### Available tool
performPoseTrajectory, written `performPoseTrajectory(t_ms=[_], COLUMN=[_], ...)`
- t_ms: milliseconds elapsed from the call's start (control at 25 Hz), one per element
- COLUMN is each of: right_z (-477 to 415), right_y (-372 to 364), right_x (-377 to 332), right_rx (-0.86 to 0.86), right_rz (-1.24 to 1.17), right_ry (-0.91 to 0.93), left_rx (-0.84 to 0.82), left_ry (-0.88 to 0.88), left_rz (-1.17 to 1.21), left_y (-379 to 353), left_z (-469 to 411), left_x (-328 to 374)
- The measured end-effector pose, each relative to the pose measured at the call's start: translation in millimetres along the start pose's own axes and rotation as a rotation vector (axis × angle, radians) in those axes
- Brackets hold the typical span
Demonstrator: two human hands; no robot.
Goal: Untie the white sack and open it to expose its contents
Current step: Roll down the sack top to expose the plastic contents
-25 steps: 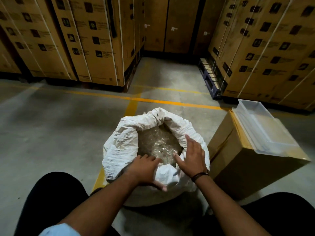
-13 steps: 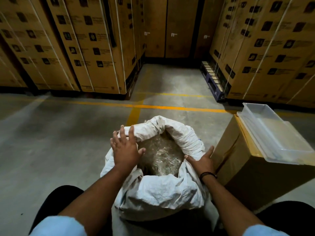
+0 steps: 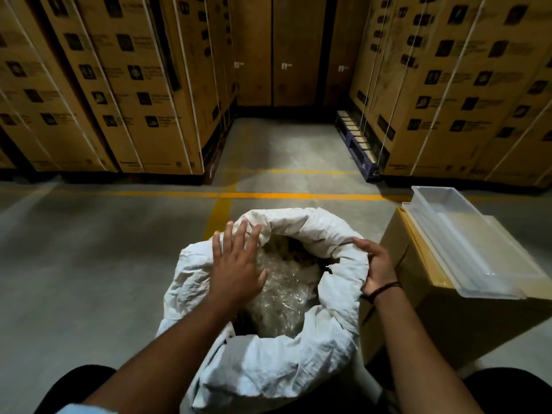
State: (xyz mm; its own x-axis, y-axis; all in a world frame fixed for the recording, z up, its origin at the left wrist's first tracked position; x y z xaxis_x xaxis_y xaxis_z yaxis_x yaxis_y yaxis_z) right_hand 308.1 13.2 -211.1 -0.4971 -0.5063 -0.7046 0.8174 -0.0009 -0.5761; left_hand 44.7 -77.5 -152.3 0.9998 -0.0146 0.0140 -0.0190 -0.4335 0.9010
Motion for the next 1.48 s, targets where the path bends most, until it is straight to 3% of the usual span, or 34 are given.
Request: performPoseTrajectory(t_ms=[80, 160, 200, 240, 280, 320, 400, 480, 560, 640, 720, 800, 880, 920, 1040, 1080, 1160, 1240, 1280, 1320, 1400, 1480], right_z=[-7, -4, 6, 16, 23, 21, -7, -44, -77, -98, -117, -130, -142, -146, -151, -151, -137, -105, -82, -59, -34, -37], right_y=[11, 25, 15, -17, -60, -96, -133, -129, -113, -108, -110, -102, -89, -86, -86, -84, -87, -116, -140, -164, -196, -206], right_x=[-9, -36, -59, -71, -66, -51, -11, 11, 10, 8, 10, 19, 24, 23, 0, -15, -34, -40, -30, -11, 41, 79], right_rx=[0.130, 0.466, 0.659, 0.726, 0.668, 0.534, 0.337, 0.293, 0.214, 0.034, -0.169, -0.281, -0.259, -0.241, -0.065, 0.056, 0.283, 0.429, 0.421, 0.329, 0.053, -0.057], right_rz=[0.220, 0.654, 0.959, 1.234, 1.437, 1.566, 1.864, 2.084, 2.071, 1.821, 1.537, 1.324, 1.250, 1.246, 1.295, 1.318, 1.459, 1.715, 1.800, 1.831, 1.908, 2.015], right_ry=[0.005, 0.083, 0.257, 0.502, 0.720, 0.805, 0.754, 0.628, 0.446, 0.267, 0.046, -0.195, -0.232, -0.194, 0.074, 0.150, 0.247, 0.585, 0.847, 1.054, 1.183, 1.168], left_rx=[-0.119, -0.185, -0.190, -0.192, -0.204, -0.217, -0.237, -0.286, -0.417, -0.638, -0.799, -0.847, -0.716, -0.572, -0.115, -0.101, -0.239, -0.404, -0.476, -0.564, -0.598, -0.527], left_ry=[-0.003, 0.055, 0.071, 0.080, 0.081, 0.077, 0.096, 0.170, 0.255, 0.425, 0.576, 0.628, 0.560, 0.484, 0.155, 0.077, 0.043, 0.134, 0.183, 0.279, 0.460, 0.653], left_rz=[0.016, 0.052, 0.077, 0.122, 0.170, 0.199, 0.224, 0.291, 0.543, 0.928, 1.085, 1.132, 1.112, 0.979, 0.167, -0.017, -0.193, -0.114, 0.014, 0.291, 0.869, 1.365], left_y=[-13, -24, -27, -32, -39, -43, -52, -61, -79, -99, -112, -119, -115, -102, -29, -20, -36, -62, -75, -82, -75, -68], left_z=[-21, -42, -51, -58, -64, -68, -70, -74, -83, -86, -82, -80, -95, -106, -105, -90, -58, -46, -50, -54, -60, -60], left_x=[-7, -18, -21, -23, -26, -28, -32, -36, -45, -65, -89, -98, -91, -89, -55, -38, -28, -51, -73, -94, -125, -154])
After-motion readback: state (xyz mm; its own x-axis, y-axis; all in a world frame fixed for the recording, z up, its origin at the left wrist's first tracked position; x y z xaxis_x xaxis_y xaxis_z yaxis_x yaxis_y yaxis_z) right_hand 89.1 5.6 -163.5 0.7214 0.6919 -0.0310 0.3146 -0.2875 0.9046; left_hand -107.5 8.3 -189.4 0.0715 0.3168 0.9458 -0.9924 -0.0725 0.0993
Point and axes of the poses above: each hand's wrist, its own z-axis away from the middle knuckle, its own y-axis out of the back of the hand, x = y × z, the point moved 9 cm from there along -z, towards the middle knuckle, and after that the axes turned 4 degrees about -y, right-handed, at the moved point
